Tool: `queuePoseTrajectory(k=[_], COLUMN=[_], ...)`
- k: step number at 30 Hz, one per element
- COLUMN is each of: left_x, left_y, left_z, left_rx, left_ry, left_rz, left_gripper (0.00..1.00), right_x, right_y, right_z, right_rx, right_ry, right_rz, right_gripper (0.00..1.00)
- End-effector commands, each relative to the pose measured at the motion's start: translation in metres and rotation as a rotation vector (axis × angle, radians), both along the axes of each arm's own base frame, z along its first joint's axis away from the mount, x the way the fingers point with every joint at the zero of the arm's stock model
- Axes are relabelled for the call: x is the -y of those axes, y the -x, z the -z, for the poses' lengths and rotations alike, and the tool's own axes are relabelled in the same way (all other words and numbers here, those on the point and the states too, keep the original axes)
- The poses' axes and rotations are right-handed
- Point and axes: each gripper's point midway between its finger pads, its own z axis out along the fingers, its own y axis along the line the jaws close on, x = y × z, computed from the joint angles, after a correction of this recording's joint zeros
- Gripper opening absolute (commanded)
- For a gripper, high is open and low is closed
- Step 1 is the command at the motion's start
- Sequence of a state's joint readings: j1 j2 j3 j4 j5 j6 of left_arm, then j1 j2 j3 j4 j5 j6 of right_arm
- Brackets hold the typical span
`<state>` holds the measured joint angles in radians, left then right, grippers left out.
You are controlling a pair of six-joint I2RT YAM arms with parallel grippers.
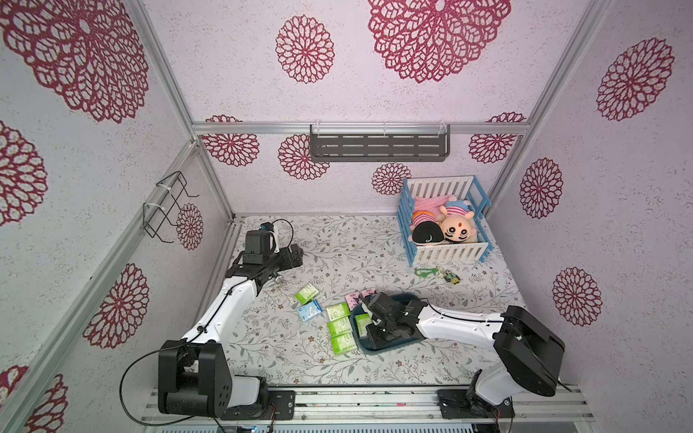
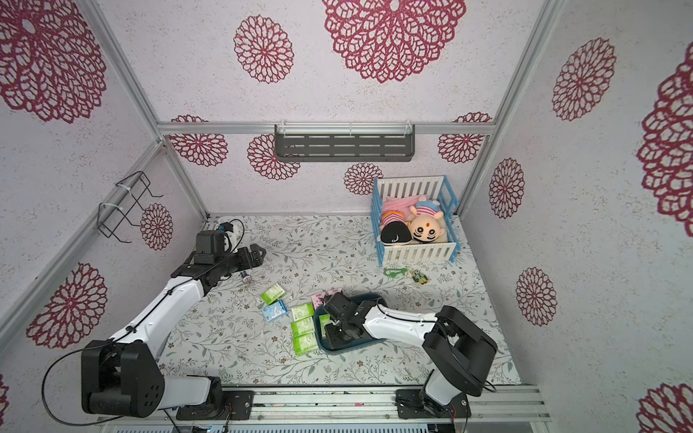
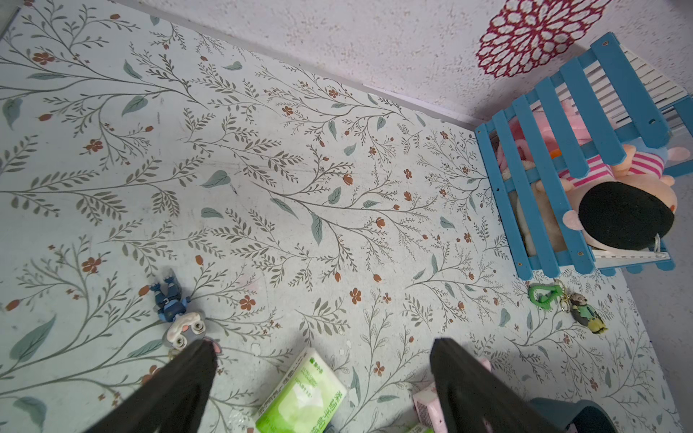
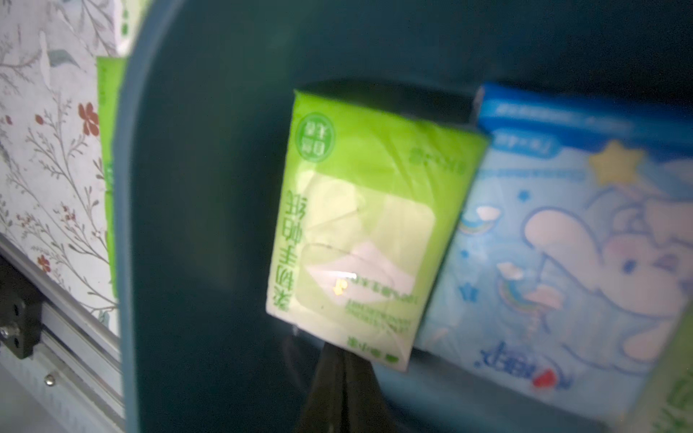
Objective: Put the pocket tissues into the storage box
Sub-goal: Adjust the pocket tissues in the storage box, then pick up the pocket tissues from the center of the board.
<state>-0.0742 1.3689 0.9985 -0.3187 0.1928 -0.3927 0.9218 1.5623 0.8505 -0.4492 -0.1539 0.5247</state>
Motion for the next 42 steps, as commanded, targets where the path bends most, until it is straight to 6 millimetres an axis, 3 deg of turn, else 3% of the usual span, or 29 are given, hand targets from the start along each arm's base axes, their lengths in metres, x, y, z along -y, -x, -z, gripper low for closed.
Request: queuePoseTrajectory(k=[1,8,14,19,24,29,32,35,42], left_x=[0.002,-0.001,-0.019,-0.035,-0.048,-0.065,-0.074,-0.077,-0.074], left_y=[0.000,-0.002,-0.002,0.001,0.006,0.019,0.027,0.033,0.034], left_z=[-0.008,-0.009,-0.017,-0.023,-0.025,-0.029,-0.030,-0.031,-0.028], left_rx=[0.026,0.030,0.041,0.057,0.054,0.056,0.057,0.065,0.065], left_ry=[-0.009,-0.002,0.048,0.041,0.041,0.036,0.035,0.040,0.049], left_rz=[0.014,-0.007,-0.068,-0.122,-0.171,-0.204,-0.216,-0.221,-0.204], left_gripper=[0.97,0.97,0.97,0.97,0.97,0.97,0.97,0.97,0.97], right_x=[-0.012,-0.021,-0.070,-0.114,-0.174,-0.208,-0.215,-0.216,-0.209], right_y=[-0.014,-0.024,-0.046,-0.079,-0.131,-0.166,-0.184,-0.195,-0.196], right_z=[-0.019,-0.063,-0.114,-0.132,-0.108,-0.064,-0.049,-0.047,-0.036], right_rx=[0.065,0.166,0.288,0.366,0.348,0.301,0.294,0.319,0.321], right_ry=[-0.045,-0.089,-0.281,-0.348,-0.310,-0.241,-0.208,-0.164,-0.106], right_rz=[-0.002,-0.062,-0.146,-0.158,-0.147,-0.151,-0.134,-0.133,-0.139], right_gripper=[0.19,0.50,0.55,0.58,0.65,0.66,0.67,0.69,0.72])
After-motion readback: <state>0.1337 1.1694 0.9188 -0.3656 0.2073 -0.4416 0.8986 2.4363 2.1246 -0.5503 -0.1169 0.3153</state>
